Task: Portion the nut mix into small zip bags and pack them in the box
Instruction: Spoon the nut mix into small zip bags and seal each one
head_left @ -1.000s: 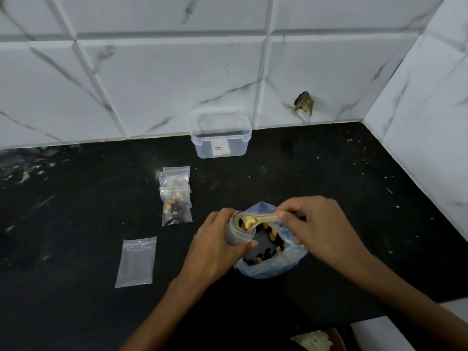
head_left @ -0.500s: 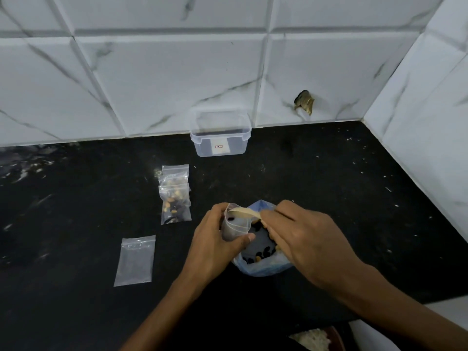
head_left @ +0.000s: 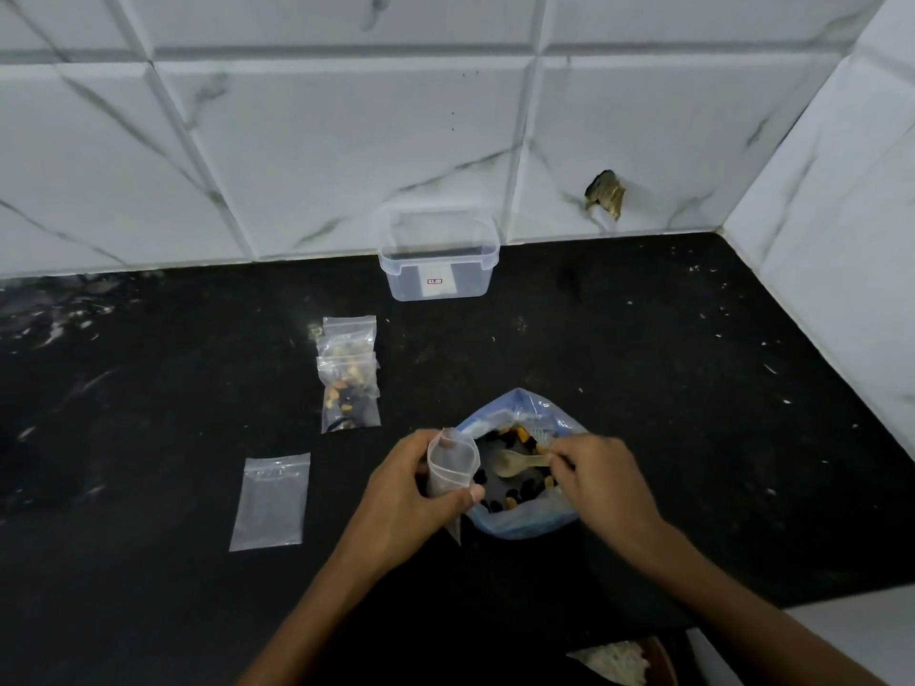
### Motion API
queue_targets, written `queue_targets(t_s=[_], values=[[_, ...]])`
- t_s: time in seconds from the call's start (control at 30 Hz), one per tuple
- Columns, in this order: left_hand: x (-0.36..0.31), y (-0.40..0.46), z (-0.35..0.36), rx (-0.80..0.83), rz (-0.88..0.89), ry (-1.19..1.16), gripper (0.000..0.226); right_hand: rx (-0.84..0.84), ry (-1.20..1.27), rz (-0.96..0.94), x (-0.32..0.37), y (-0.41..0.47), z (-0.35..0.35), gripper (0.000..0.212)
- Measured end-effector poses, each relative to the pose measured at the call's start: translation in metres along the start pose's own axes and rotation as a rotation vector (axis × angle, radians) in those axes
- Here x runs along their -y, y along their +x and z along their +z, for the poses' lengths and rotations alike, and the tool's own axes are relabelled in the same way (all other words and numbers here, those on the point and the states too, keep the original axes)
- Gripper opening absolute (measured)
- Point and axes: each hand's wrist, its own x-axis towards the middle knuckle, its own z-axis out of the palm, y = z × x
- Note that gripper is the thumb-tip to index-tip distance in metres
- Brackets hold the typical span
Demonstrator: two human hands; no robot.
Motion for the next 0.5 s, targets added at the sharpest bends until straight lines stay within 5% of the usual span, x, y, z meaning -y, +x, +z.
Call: queue_targets(t_s=[0.5], values=[[-0.005,0.004,0.006,0.05,0.022,0.028,0.057,0.205,0.245,0.131,0.019,0.026,0.024,0.016]])
